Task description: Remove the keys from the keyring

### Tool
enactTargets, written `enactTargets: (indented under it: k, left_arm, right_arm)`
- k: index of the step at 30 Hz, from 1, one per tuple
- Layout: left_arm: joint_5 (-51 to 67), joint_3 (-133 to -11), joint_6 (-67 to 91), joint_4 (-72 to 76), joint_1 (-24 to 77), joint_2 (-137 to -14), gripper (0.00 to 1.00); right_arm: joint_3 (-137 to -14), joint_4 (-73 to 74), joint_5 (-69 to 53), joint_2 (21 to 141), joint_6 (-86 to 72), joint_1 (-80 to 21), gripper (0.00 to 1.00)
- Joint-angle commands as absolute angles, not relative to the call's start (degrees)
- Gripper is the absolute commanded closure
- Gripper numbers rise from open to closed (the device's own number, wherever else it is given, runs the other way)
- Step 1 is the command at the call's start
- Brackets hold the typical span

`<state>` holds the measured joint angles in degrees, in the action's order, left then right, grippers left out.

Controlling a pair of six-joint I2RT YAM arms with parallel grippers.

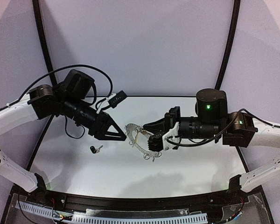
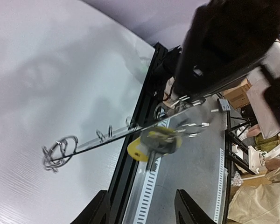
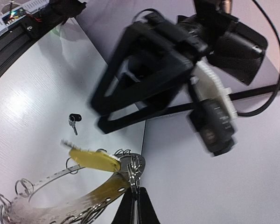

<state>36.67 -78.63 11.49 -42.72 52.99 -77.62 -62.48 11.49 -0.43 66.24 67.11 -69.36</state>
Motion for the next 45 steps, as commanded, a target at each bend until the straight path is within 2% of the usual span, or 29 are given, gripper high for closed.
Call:
enactTargets:
  k: [1,7,21,24,30,33,36,38,39,40,41,42,45]
  left_arm:
    - [35.23,-82.75,9.37,-45.08,53.15,-73.52,0.53]
    - [40.96,-87.27,10.78,-44.52,53.16,-77.28,0.58]
    - [40.99,-87.43,11.38,-42.70,53.38,-81.57,0.70]
    - [41.63,-87.60,11.91,-41.69,53.43,-81.97,0.81]
    - [43.84,-88.59,12.14,-41.63,53.83,-83.38,0.98]
    - [43.27,-89.23,12.19,-42.05,54.05,-83.89,0.99]
    - [34.96,-89.65,14.54,-43.00,54.10,-82.53,0.99]
    - [28.86,-90.08,17.06,-43.86,54.08,-80.67,0.99]
    - [26.44,-90.21,19.49,-44.03,54.07,-80.41,0.99]
    - [25.35,-90.84,20.56,-44.43,54.06,-80.37,0.99]
    - [22.82,-91.48,23.31,-45.69,54.01,-80.53,0.99]
    - [20.99,-93.12,25.19,-46.80,54.03,-81.30,0.99]
    - [12.30,-96.85,33.09,-54.05,53.81,-83.57,0.99]
  right_arm:
    - [-60.05,5.36,-2.51,64.77,72.70,-69.20,1.00]
    - [-60.60,1.84,-2.77,66.01,72.65,-69.20,1.00]
    - [-61.00,0.26,-4.91,67.24,70.66,-69.26,1.00]
    - [-60.98,0.26,-4.60,67.93,70.40,-69.25,1.00]
    - [-61.00,-1.72,-3.39,68.81,69.80,-69.26,1.00]
    - [-61.03,-2.06,-3.07,68.82,69.15,-69.26,1.00]
    - [-60.68,-2.36,-1.11,68.52,67.31,-69.24,1.00]
    - [-60.03,-2.58,-0.28,68.22,65.49,-69.25,0.93]
    - [-59.45,-2.90,-0.27,68.21,64.57,-69.21,0.83]
    - [-58.76,-3.93,-0.26,68.20,63.26,-69.25,0.67]
    - [-57.87,-5.09,-0.26,68.31,62.15,-69.26,0.25]
    - [-56.80,-6.55,0.81,68.44,61.25,-69.25,0.05]
    - [-54.28,-9.51,5.84,68.27,56.64,-69.24,0.02]
